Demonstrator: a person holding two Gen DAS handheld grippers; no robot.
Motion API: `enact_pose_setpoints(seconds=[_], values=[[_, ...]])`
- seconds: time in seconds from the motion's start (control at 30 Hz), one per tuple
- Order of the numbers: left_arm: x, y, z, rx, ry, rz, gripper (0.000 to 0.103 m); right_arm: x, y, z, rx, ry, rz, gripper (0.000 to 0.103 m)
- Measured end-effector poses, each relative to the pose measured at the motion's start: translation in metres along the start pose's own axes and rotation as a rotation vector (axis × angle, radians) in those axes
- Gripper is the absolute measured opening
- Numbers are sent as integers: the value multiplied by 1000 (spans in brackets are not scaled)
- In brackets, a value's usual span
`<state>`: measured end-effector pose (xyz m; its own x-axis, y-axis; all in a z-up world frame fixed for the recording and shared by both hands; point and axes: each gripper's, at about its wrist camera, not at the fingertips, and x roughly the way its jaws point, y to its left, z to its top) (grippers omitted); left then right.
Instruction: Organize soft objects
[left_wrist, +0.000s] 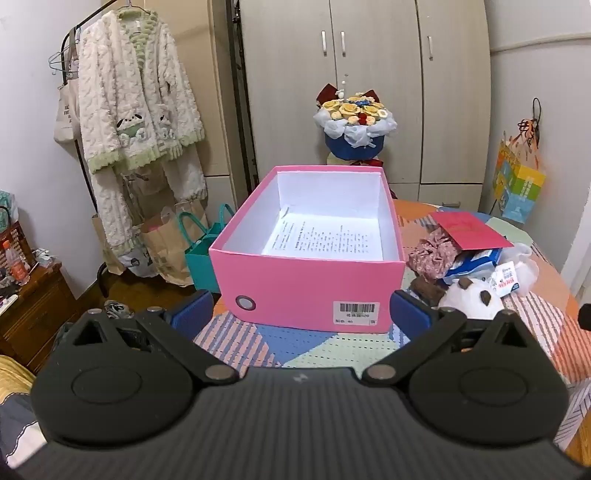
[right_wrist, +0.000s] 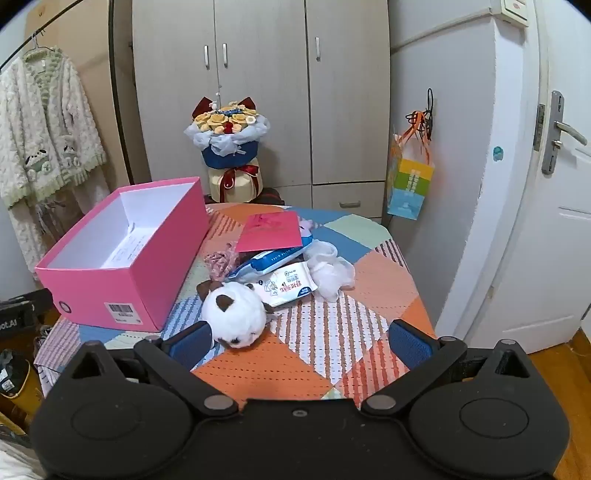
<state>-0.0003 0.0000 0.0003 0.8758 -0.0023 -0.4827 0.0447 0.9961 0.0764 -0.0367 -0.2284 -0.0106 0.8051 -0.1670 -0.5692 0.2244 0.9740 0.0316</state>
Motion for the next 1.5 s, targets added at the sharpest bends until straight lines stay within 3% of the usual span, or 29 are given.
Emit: enact_pose_setpoints(seconds=[0.4,1.5], values=[[-12,-1,-10,-1,-78,-42,103,-8,5,-5,-42,-23,-14,103],[-8,-6,-23,36,-99,-49,103,-6,14,-13,-90,-33,-33,103]])
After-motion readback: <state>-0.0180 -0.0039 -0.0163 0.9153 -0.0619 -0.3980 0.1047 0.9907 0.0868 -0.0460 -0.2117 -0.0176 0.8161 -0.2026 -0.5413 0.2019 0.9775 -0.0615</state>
